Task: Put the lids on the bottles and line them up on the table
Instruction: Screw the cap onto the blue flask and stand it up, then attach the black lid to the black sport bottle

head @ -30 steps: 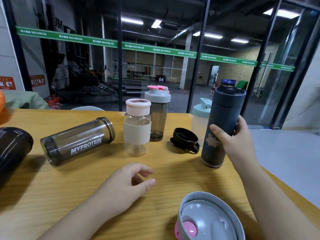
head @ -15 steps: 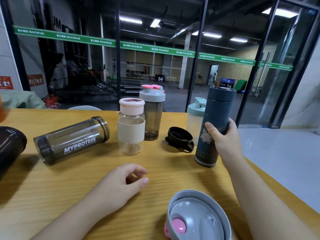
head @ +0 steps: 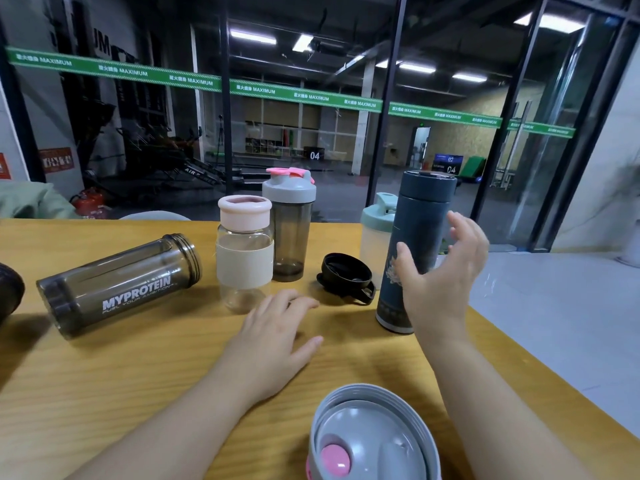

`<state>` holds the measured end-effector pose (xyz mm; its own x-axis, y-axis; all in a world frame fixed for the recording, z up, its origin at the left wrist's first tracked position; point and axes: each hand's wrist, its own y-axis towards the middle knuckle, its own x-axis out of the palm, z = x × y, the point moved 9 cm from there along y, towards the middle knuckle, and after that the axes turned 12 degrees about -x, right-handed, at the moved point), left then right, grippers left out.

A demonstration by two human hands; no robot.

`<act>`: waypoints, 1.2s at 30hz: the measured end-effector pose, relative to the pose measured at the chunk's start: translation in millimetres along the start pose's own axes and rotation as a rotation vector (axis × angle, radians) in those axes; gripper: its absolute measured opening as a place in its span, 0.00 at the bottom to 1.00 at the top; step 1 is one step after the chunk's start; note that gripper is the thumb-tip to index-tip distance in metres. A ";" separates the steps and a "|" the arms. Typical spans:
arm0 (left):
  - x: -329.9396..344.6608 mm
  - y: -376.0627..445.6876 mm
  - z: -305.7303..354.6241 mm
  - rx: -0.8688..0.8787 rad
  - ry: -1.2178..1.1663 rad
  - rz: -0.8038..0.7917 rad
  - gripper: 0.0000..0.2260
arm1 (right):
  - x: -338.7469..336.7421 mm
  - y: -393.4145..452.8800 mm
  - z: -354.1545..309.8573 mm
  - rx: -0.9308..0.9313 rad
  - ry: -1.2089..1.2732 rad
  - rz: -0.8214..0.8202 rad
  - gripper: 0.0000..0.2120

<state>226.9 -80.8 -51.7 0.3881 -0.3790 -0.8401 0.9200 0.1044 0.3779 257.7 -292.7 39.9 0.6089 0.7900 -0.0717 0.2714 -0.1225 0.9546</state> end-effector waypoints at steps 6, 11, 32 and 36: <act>26.0 31.6 10.1 -0.062 0.142 -0.041 0.27 | 15.0 -5.1 -33.2 -0.281 0.202 -0.042 0.15; 43.2 54.6 21.4 -0.076 0.171 -0.048 0.23 | 25.5 -12.7 -28.6 -0.182 0.239 -0.135 0.11; -29.2 37.4 24.7 -0.015 -0.082 0.353 0.06 | 47.3 -25.2 -30.6 -0.009 0.191 -0.354 0.12; -51.2 10.7 15.6 -0.005 -0.144 0.401 0.05 | 41.2 -20.3 -28.9 0.066 0.142 -0.355 0.11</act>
<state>216.1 -74.6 1.4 0.7040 -0.4319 -0.5637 0.6979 0.2741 0.6616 255.6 -240.3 25.9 0.3606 0.8646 -0.3498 0.4970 0.1392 0.8565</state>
